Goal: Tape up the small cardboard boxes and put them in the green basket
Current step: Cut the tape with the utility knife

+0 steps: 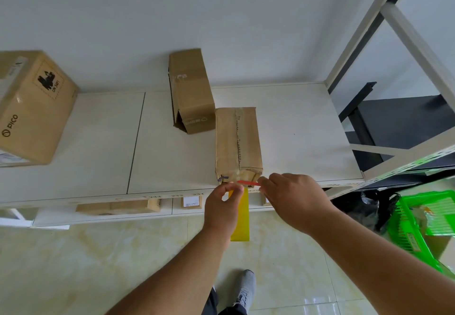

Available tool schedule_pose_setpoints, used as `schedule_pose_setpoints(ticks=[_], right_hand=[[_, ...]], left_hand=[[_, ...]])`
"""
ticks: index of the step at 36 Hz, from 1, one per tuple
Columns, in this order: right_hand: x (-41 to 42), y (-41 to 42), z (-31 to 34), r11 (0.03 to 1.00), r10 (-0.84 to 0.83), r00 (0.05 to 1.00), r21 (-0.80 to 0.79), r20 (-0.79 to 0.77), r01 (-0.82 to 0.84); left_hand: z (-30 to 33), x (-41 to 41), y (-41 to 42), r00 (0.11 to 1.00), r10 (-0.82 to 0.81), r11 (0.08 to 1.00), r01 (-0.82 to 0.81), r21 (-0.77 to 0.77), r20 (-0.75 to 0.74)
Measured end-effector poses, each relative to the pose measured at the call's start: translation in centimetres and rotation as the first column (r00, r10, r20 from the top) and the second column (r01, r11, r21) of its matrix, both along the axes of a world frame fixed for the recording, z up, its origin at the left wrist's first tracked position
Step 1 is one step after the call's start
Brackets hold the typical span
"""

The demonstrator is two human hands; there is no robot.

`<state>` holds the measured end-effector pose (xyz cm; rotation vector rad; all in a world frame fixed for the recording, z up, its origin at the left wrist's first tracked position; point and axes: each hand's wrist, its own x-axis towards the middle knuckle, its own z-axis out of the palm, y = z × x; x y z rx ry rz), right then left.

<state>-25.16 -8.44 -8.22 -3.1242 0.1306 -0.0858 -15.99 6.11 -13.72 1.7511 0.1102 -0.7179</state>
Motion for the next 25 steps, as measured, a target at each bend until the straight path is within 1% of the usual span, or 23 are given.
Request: schedule_pose_setpoints(ticks=[4,6,11,13,15,16,20,23,25], right_hand=[[0.4,0.1,-0.4,0.997,-0.029,0.996,-0.078,-0.087,0.022],[0.3,-0.1,-0.7,0.996,-0.028,0.994,-0.087,-0.107,0.019],[0.2,-0.8,-0.9,0.987,-0.022,0.974,-0.162,-0.224,-0.015],[-0.2,-1.0,-0.1,0.978,-0.054,0.935,-0.206,-0.351,-0.021],[-1.1,-2.1,0.7,0.977,-0.140,0.868,-0.209,-0.477,0.043],[-1.7,-2.6,0.8,0.977,-0.165,0.849,-0.198,-0.502,0.073],[-3.0,-4.1,0.0,0.968,-0.250,0.830,-0.157,-0.498,0.197],[-3.0,-4.8,-0.7,0.935,-0.356,0.817,-0.185,-0.454,0.304],[-2.5,-5.3,-1.3,0.917,-0.398,0.813,-0.170,-0.425,0.360]], left_hand=[[0.0,0.1,0.0,1.000,0.017,1.000,-0.017,-0.005,-0.008],[0.0,0.1,-0.1,1.000,0.017,1.000,-0.017,-0.011,-0.007],[0.0,0.1,-0.4,1.000,0.005,1.000,-0.005,-0.007,-0.014],[0.0,0.2,-0.3,1.000,0.001,1.000,-0.001,-0.002,-0.027],[0.0,0.4,-0.1,0.999,-0.005,1.000,0.005,0.001,-0.038],[0.1,0.6,0.0,0.999,-0.012,1.000,0.012,0.001,-0.036],[0.2,0.9,0.2,0.999,-0.039,0.999,0.039,0.004,-0.022],[0.2,1.0,0.2,0.998,-0.054,0.999,0.054,-0.008,-0.030],[0.2,1.1,0.3,0.997,-0.067,0.998,0.067,-0.009,-0.047]])
